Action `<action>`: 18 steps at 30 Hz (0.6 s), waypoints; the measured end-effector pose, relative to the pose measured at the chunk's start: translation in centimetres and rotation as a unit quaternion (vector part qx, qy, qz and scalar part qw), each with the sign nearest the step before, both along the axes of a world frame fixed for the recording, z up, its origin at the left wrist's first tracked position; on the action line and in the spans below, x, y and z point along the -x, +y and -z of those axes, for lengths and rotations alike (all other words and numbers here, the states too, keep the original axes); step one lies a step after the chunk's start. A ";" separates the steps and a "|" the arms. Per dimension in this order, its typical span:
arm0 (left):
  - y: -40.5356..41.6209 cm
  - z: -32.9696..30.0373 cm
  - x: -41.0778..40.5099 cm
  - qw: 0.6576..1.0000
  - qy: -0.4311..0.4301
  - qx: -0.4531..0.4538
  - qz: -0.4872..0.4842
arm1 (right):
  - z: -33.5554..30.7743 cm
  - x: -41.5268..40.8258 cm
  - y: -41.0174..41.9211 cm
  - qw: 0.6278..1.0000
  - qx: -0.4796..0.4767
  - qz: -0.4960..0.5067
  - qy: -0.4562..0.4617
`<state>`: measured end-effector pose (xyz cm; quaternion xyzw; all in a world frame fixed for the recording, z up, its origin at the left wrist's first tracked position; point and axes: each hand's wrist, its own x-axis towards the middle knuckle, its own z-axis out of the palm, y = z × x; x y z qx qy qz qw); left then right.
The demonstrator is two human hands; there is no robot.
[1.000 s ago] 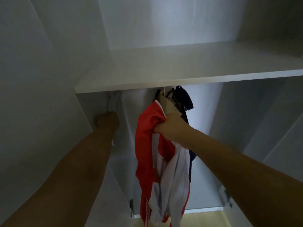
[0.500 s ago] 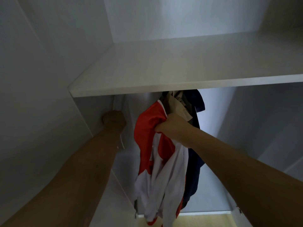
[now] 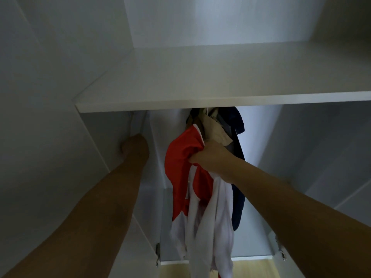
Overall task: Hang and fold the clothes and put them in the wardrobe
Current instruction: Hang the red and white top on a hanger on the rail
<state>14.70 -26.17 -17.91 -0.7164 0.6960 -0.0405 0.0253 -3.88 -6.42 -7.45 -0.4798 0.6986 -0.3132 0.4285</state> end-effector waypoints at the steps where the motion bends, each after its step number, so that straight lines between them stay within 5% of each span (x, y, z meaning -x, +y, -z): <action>1: -0.2 0.1 -0.1 1.000 0.012 0.008 0.001 | 0.0 0.0 -0.1 1.000 0.000 -0.001 0.000; 6: -1.8 0.6 -0.1 1.000 -0.012 0.014 0.005 | 0.5 0.1 -0.9 1.000 0.001 -0.013 0.011; 18: -2.5 -0.9 -0.4 0.991 0.124 0.043 -0.010 | 2.5 0.9 -1.9 1.000 -0.005 -0.002 0.025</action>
